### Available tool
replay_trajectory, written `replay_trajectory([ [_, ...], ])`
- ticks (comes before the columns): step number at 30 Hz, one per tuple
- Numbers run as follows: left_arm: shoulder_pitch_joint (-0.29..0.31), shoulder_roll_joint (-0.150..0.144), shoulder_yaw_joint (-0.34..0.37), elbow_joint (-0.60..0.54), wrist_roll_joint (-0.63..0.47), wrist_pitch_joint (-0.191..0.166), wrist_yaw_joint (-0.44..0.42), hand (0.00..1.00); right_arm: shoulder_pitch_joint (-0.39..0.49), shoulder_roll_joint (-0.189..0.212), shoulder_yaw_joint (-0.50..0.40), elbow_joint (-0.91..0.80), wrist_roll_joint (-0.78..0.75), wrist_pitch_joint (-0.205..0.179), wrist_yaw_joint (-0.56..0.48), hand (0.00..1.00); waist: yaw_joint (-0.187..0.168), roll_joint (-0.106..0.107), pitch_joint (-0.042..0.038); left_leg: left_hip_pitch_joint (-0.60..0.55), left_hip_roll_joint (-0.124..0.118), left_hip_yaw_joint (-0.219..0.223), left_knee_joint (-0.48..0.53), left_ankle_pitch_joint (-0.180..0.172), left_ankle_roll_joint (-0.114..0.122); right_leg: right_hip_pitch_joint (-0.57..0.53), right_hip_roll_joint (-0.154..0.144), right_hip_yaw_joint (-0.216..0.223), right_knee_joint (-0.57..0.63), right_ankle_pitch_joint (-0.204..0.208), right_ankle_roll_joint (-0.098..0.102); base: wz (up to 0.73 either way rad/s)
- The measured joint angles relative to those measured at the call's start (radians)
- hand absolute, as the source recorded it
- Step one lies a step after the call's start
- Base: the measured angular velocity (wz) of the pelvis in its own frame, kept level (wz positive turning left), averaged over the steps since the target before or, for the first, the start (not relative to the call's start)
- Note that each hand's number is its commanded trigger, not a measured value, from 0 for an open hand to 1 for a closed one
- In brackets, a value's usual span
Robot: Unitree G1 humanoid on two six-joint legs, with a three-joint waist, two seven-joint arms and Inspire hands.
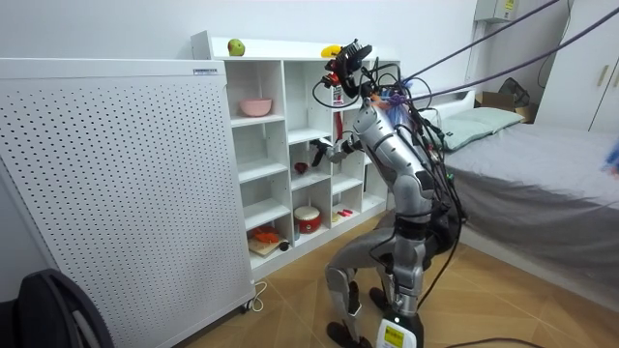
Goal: Arrange fruit in the closet
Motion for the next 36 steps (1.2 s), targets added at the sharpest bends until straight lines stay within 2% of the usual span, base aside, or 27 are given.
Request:
replay_trajectory([
  [8, 0.007, 0.003, 0.000, 0.000, 0.001, 0.000, 0.000, 0.00, 0.001, 0.000, 0.001, -0.002, 0.073, 0.000, -0.008, 0.00, 0.004, -0.002, 0.0002, 0.005, 0.001, 0.000, 0.020, -0.012, 0.002, 0.006, 0.003, 0.008, 0.015, -0.009, 0.006, -0.01],
  [13, 0.008, 0.029, 0.002, 0.001, 0.001, 0.000, 0.000, 0.00, 0.026, 0.000, 0.002, -0.001, 0.111, 0.000, -0.008, 0.00, 0.014, -0.001, 0.0001, 0.026, 0.001, -0.006, 0.020, -0.017, 0.003, 0.035, 0.004, -0.002, 0.008, -0.011, 0.004, 0.00],
  [16, 0.008, 0.031, 0.003, 0.003, 0.001, -0.001, 0.000, 0.00, 0.035, 0.000, 0.002, 0.000, 0.122, 0.000, -0.002, 0.00, 0.016, 0.000, -0.0003, 0.036, 0.000, -0.005, 0.018, -0.020, 0.005, 0.047, 0.001, -0.005, 0.004, -0.013, 0.008, 0.00],
  [20, 0.008, 0.031, 0.000, 0.026, 0.003, -0.002, -0.003, 0.00, 0.082, 0.000, 0.002, -0.001, 0.106, 0.000, 0.038, 0.00, 0.019, 0.014, 0.0006, 0.085, -0.005, -0.004, 0.011, -0.033, 0.008, 0.102, 0.000, -0.009, -0.009, -0.019, 0.017, 0.00],
  [22, 0.008, 0.030, -0.002, 0.037, 0.003, -0.007, -0.006, 0.00, 0.102, 0.000, 0.002, -0.004, 0.084, 0.000, 0.058, 0.00, 0.025, 0.023, 0.0017, 0.110, -0.004, -0.004, 0.008, -0.041, 0.010, 0.124, 0.004, -0.003, -0.015, -0.025, 0.027, -0.04],
  [25, 0.008, 0.031, -0.002, 0.042, 0.006, -0.009, -0.013, 0.00, 0.148, 0.000, 0.001, -0.031, 0.017, -0.001, 0.079, 0.00, 0.023, 0.039, -0.0013, 0.157, -0.005, -0.001, -0.026, -0.043, 0.009, 0.170, 0.006, -0.008, -0.053, -0.019, 0.035, -0.05],
  [28, 0.008, 0.030, -0.008, 0.071, 0.012, -0.024, -0.023, 0.00, 0.212, 0.000, 0.000, -0.078, -0.140, -0.003, 0.106, 0.00, 0.016, 0.045, -0.0014, 0.220, -0.001, 0.019, -0.061, -0.043, 0.011, 0.222, 0.014, 0.000, -0.089, -0.010, 0.039, -0.13],
  [30, 0.006, 0.016, -0.012, 0.106, 0.021, -0.032, -0.036, 0.00, 0.286, -0.003, -0.004, -0.142, -0.295, -0.006, 0.119, 0.00, 0.013, 0.047, -0.0017, 0.270, 0.001, 0.028, -0.094, -0.041, 0.016, 0.256, 0.042, 0.021, -0.124, 0.001, 0.048, -0.22],
  [33, 0.004, 0.012, -0.011, 0.130, 0.016, -0.053, -0.039, 0.00, 0.392, -0.003, -0.004, -0.248, -0.458, -0.021, 0.131, 0.00, 0.016, 0.051, -0.0034, 0.329, 0.032, 0.044, -0.140, -0.041, 0.014, 0.308, 0.074, 0.025, -0.185, 0.020, 0.046, -0.22],
  [36, -0.006, -0.004, -0.014, 0.158, 0.019, -0.075, -0.039, 0.00, 0.493, -0.005, -0.004, -0.367, -0.623, -0.053, 0.165, 0.00, 0.009, 0.054, -0.0060, 0.392, 0.033, 0.055, -0.198, -0.035, 0.005, 0.355, 0.076, 0.024, -0.232, 0.034, 0.036, -0.18],
])
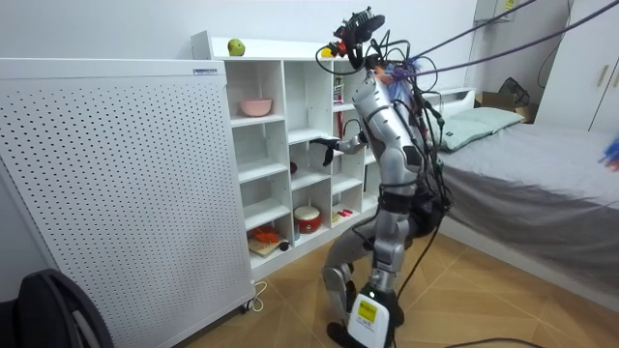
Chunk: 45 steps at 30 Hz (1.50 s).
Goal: Arrange fruit in the closet
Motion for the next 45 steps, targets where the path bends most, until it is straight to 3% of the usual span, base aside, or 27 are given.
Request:
replay_trajectory([
  [3, -0.011, -0.005, -0.004, 0.012, -0.003, -0.023, -0.015, 0.00, 0.095, 0.001, 0.002, -0.054, -0.102, -0.027, 0.068, 0.00, 0.000, 0.009, -0.0063, 0.060, 0.009, 0.004, -0.046, 0.005, -0.008, 0.059, 0.020, -0.003, -0.049, 0.007, 0.001, -0.04],
  [6, -0.041, -0.013, -0.004, 0.055, 0.000, -0.024, -0.019, 0.00, 0.196, 0.004, 0.002, -0.094, -0.126, -0.036, 0.125, 0.00, 0.005, 0.011, -0.0134, 0.113, 0.022, 0.002, -0.114, 0.020, -0.019, 0.114, 0.052, -0.008, -0.128, 0.030, 0.002, -0.06],
  [10, -0.082, -0.033, -0.001, 0.112, 0.011, -0.034, -0.020, 0.00, 0.287, 0.025, -0.005, -0.088, -0.168, -0.040, 0.196, 0.00, -0.009, 0.016, -0.0155, 0.179, 0.020, -0.001, -0.179, 0.037, -0.026, 0.183, 0.057, -0.030, -0.191, 0.044, -0.002, 0.02],
  [16, -0.083, -0.116, 0.022, 0.125, 0.034, -0.048, -0.019, 0.00, 0.514, 0.189, -0.082, -0.037, -0.217, -0.054, 0.281, 0.00, -0.053, 0.045, -0.0315, 0.394, 0.018, 0.003, -0.350, 0.060, -0.030, 0.401, 0.096, -0.035, -0.377, 0.079, 0.028, 0.00],
  [18, -0.074, -0.146, 0.023, 0.125, 0.053, -0.058, -0.018, 0.00, 0.588, 0.256, -0.086, 0.020, -0.221, -0.057, 0.306, 0.00, -0.068, 0.061, -0.0417, 0.501, 0.016, 0.014, -0.430, 0.070, -0.030, 0.505, 0.110, -0.036, -0.462, 0.098, 0.040, -0.08],
  [19, -0.072, -0.155, 0.028, 0.125, 0.059, -0.061, -0.018, 0.00, 0.608, 0.268, -0.088, 0.031, -0.221, -0.056, 0.312, 0.00, -0.072, 0.063, -0.0428, 0.530, 0.015, 0.020, -0.450, 0.071, -0.030, 0.530, 0.115, -0.036, -0.480, 0.102, 0.042, -0.13],
  [21, -0.048, -0.207, 0.085, 0.123, 0.144, -0.075, -0.005, 0.00, 0.703, 0.310, -0.124, 0.052, -0.234, -0.065, 0.328, 0.00, -0.101, 0.078, -0.0532, 0.634, 0.007, 0.025, -0.535, 0.082, -0.028, 0.637, 0.123, -0.043, -0.569, 0.118, 0.058, -0.03],
  [23, -0.027, -0.232, 0.100, 0.116, 0.185, -0.083, 0.012, 0.00, 0.748, 0.342, -0.166, 0.070, -0.229, -0.065, 0.339, 0.00, -0.130, 0.081, -0.0561, 0.711, -0.003, 0.026, -0.596, 0.094, -0.027, 0.708, 0.124, -0.048, -0.625, 0.128, 0.068, 0.02],
  [29, 0.014, -0.293, 0.153, 0.115, 0.293, -0.083, 0.060, 0.00, 0.786, 0.430, -0.275, 0.179, -0.172, -0.067, 0.341, 0.00, -0.185, 0.080, -0.0578, 0.897, -0.008, 0.039, -0.700, 0.098, -0.028, 0.913, 0.153, -0.053, -0.779, 0.158, 0.092, -0.01],
  [30, 0.014, -0.299, 0.162, 0.116, 0.317, -0.075, 0.061, 0.00, 0.788, 0.441, -0.275, 0.210, -0.151, -0.069, 0.341, 0.00, -0.198, 0.070, -0.0592, 0.918, -0.010, 0.038, -0.709, 0.098, -0.028, 0.945, 0.154, -0.062, -0.803, 0.161, 0.096, 0.16],
  [31, 0.012, -0.302, 0.170, 0.116, 0.328, -0.072, 0.062, 0.00, 0.790, 0.448, -0.279, 0.225, -0.143, -0.067, 0.342, 0.00, -0.206, 0.076, -0.0648, 0.931, -0.011, 0.040, -0.715, 0.098, -0.028, 0.951, 0.155, -0.060, -0.812, 0.162, 0.098, 0.22],
  [33, 0.010, -0.312, 0.181, 0.117, 0.367, -0.061, 0.079, 0.00, 0.786, 0.479, -0.316, 0.286, -0.101, -0.065, 0.350, 0.00, -0.220, 0.069, -0.0656, 0.972, -0.013, 0.043, -0.735, 0.098, -0.028, 0.990, 0.157, -0.051, -0.828, 0.165, 0.100, 0.03],
  [41, 0.010, -0.337, 0.262, 0.121, 0.433, -0.026, 0.080, 0.00, 0.774, 0.531, -0.449, 0.417, -0.001, 0.000, 0.419, 0.00, -0.256, 0.075, -0.0604, 1.078, -0.019, 0.054, -0.799, 0.098, -0.028, 1.068, 0.161, -0.023, -0.864, 0.171, 0.107, -0.11],
  [45, -0.016, -0.361, 0.335, 0.161, 0.434, -0.011, 0.076, 0.00, 0.737, 0.536, -0.474, 0.452, 0.055, 0.022, 0.436, 0.00, -0.251, 0.077, -0.0599, 1.099, -0.018, 0.068, -0.805, 0.098, -0.028, 1.074, 0.167, 0.019, -0.874, 0.178, 0.108, -0.24],
])
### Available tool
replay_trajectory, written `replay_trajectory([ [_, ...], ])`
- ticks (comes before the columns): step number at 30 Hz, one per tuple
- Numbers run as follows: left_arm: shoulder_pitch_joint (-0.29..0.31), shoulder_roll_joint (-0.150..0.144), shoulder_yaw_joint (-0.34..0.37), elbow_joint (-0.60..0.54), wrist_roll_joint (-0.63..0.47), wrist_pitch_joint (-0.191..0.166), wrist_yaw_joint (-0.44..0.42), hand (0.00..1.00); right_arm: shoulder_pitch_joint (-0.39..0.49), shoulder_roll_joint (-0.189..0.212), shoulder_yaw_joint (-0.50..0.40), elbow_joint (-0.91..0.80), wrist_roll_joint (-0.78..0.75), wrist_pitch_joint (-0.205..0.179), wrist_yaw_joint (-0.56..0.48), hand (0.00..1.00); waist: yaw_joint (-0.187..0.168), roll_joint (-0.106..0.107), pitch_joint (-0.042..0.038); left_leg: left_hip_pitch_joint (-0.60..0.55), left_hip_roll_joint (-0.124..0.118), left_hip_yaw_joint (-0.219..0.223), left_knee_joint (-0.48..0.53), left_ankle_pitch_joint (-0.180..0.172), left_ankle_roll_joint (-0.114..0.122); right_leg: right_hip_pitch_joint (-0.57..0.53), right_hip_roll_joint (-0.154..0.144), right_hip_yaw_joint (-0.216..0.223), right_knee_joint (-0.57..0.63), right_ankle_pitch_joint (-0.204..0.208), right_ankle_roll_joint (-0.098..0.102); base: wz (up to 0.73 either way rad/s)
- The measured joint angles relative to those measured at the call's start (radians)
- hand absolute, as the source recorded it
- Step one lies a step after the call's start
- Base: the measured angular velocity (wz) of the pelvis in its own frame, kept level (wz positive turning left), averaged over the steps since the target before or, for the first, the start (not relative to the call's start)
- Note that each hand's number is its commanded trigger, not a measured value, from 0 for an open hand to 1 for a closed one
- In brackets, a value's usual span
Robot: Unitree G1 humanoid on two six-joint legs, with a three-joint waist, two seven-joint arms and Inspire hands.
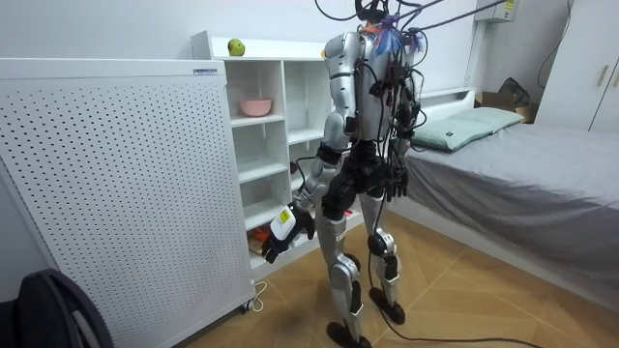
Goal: Arrange fruit in the closet
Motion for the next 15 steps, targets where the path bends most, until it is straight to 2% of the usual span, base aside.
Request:
replay_trajectory([
  [5, -0.004, -0.009, 0.015, 0.005, 0.011, 0.003, -0.009, 0.00, -0.035, 0.001, -0.032, 0.028, 0.000, 0.010, 0.032, 0.00, -0.007, 0.000, 0.0006, 0.006, 0.001, 0.004, 0.001, 0.001, 0.002, 0.001, 0.002, 0.011, 0.001, 0.007, -0.001, -0.05],
  [9, -0.013, -0.010, 0.022, 0.028, 0.023, 0.020, -0.041, 0.00, -0.056, 0.001, -0.036, 0.033, -0.002, 0.029, 0.070, 0.00, -0.006, 0.000, 0.0020, 0.012, 0.004, 0.006, 0.002, 0.001, 0.003, 0.003, 0.005, 0.029, 0.004, 0.012, -0.003, -0.06],
  [15, -0.019, -0.011, 0.033, 0.034, 0.030, 0.029, -0.080, 0.00, -0.057, 0.001, -0.036, 0.035, 0.003, 0.034, 0.117, 0.00, -0.006, -0.002, 0.0030, 0.016, 0.006, 0.010, 0.001, 0.001, 0.003, 0.004, 0.008, 0.039, 0.004, 0.016, -0.004, -0.04],
])
